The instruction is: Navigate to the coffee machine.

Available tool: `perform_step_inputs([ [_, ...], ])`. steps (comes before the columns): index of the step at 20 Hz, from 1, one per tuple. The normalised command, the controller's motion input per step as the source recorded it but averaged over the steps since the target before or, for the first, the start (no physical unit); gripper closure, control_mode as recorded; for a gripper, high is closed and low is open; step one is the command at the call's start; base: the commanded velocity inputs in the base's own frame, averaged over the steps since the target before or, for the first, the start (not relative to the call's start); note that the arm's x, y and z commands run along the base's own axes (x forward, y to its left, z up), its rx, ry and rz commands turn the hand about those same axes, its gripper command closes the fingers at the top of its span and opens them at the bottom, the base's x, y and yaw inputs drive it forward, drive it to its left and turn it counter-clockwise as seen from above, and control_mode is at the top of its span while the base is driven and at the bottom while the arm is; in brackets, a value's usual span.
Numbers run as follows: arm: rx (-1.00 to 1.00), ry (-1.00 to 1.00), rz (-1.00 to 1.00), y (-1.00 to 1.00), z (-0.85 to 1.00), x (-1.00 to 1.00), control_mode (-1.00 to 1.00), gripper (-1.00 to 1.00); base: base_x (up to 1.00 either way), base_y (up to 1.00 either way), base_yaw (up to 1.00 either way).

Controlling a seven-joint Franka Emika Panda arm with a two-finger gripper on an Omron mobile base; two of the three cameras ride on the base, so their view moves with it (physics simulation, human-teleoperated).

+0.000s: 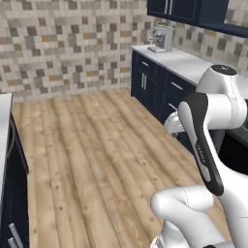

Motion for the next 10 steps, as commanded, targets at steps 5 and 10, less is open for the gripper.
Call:
perform_step_inputs([
  [5, 0.0, 0.0, 0.0, 0.0, 0.0, 0.0, 1.0, -1.0, 1.0, 0.03, 0.01],
  [10, 0.0, 0.0, 0.0, 0.0, 0.0, 0.0, 1.0, -1.0, 1.0, 0.0, 0.0],
])
